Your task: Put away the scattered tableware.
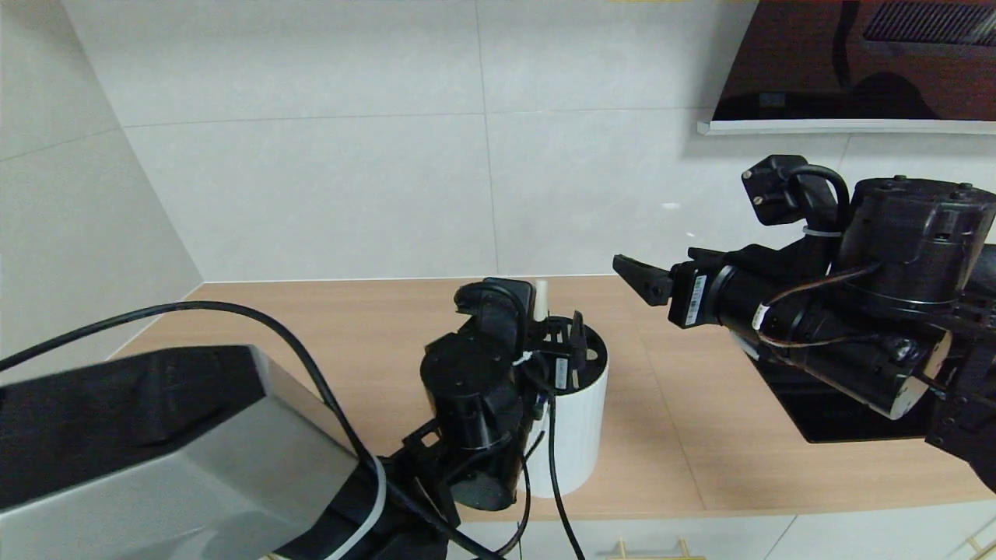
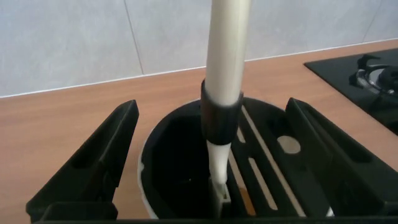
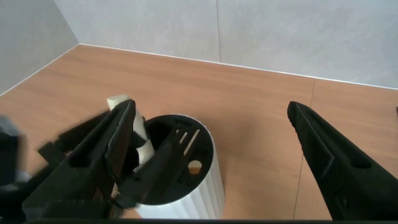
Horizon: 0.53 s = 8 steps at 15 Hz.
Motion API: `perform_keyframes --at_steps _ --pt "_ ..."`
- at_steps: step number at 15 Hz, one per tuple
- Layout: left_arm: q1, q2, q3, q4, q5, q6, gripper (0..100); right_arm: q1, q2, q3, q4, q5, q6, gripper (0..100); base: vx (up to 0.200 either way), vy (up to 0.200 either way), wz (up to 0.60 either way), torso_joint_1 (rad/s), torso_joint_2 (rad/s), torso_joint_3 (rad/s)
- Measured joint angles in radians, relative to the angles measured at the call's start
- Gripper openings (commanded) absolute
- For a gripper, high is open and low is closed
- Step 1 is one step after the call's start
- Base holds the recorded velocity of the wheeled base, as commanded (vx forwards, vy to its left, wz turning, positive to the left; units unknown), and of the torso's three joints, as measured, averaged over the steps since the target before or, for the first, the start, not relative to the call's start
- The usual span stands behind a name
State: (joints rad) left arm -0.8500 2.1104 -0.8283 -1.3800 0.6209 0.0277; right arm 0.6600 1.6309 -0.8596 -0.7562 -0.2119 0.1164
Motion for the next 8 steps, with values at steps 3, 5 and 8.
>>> perform_keyframes --at_steps 3,5,8 --pt "0.008 -0.145 0.081 0.000 -0.096 -0.007 100 -0.001 -0.003 -0.006 0.004 -0.006 -0.020 100 0.000 0.000 0.00 0.000 0.00 0.000" --pt "0.016 -0.238 0.133 0.011 -0.156 -0.009 100 -0.003 -0.008 -0.007 0.005 -0.006 -0.027 100 0.000 0.000 0.00 0.000 0.00 0.000" --pt "0.077 -0.380 0.169 0.023 -0.220 -0.012 100 -0.048 -0.032 -0.008 0.001 -0.007 -0.048 100 0.000 0.000 0.00 0.000 0.00 0.000"
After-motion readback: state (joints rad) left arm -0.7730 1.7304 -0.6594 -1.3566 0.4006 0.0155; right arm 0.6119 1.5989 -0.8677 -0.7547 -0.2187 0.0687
